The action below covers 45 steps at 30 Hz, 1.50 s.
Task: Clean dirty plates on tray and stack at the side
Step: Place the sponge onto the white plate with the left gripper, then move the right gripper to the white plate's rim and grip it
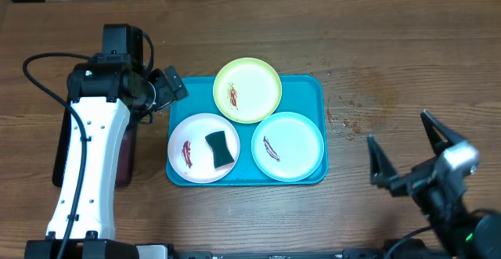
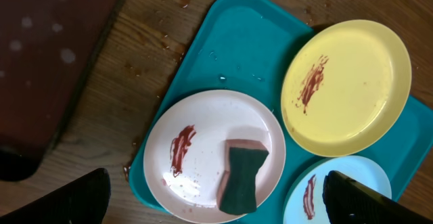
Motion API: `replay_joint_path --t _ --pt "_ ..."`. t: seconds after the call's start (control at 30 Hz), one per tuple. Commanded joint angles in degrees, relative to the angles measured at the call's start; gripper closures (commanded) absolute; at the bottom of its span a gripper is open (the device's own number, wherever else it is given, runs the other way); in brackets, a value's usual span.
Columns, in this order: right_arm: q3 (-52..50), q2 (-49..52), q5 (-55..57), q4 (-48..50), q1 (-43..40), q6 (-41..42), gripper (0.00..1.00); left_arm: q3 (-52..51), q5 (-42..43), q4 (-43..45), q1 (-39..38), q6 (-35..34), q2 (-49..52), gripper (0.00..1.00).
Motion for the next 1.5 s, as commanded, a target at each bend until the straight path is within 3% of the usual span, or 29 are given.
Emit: replay_joint_path --t 0.0,0.1,0.23,0.33,0.4,0.43,0.47,0.73,0.83,1.07,1.1,1.13,1.2,1.4,1.47 --pt "19.1 15.2 -0.9 -15.4 -0.1 -1.3 0.00 0.4 2.1 0.0 0.2 0.7 0.2 0.00" --pt "32.5 27.0 -7.7 -27.0 -0.1 -0.2 0.00 0.4 3.6 0.2 0.2 0.7 0.2 0.00" --pt "42.1 37.4 -26.6 -34.1 -0.1 5.5 0.00 0.4 3.8 0.0 0.2 0.7 0.2 0.01" --pt "42.4 42.6 -34.7 -26.9 0.0 7.4 0.00 0.4 3.8 0.0 0.2 0.7 0.2 0.07" --pt "42.4 46.0 -31.7 -22.8 0.0 15.5 0.00 0.4 3.8 0.0 0.2 0.7 0.2 0.00" --pt "42.6 48.0 -28.2 -21.9 0.0 19.9 0.04 0.4 3.7 0.2 0.2 0.7 0.2 0.00" --pt "43.2 51.7 -21.5 -23.0 0.7 23.4 0.16 0.4 3.7 0.6 0.2 0.7 0.2 0.00" --pt "52.9 70.4 3.8 -41.2 15.6 18.5 0.16 0.4 3.7 1.0 0.2 0.7 0.3 0.00" --pt "58.0 78.1 10.4 -45.8 22.4 18.1 0.17 0.4 3.7 1.6 0.2 0.7 0.3 0.06" --pt "59.2 87.2 12.0 -44.5 32.7 18.4 0.05 0.4 3.7 0.8 0.2 0.7 0.3 0.06" --pt "59.1 88.1 12.2 -44.2 33.8 18.5 0.11 0.4 3.6 0.6 0.2 0.7 0.3 0.07" --pt "58.9 88.8 12.1 -43.9 34.7 18.5 0.24 0.4 3.6 0.5 0.2 0.7 0.4 0.07" --pt "58.6 90.2 12.2 -43.4 36.5 18.5 0.34 0.4 3.6 0.6 0.2 0.7 0.4 0.07" --pt "58.5 93.8 12.2 -40.8 41.2 18.5 0.46 0.4 3.6 0.7 0.2 0.7 0.4 0.07" --pt "58.5 95.3 12.8 -39.5 42.2 19.7 0.47 0.4 3.6 0.7 0.2 0.7 0.4 0.12"
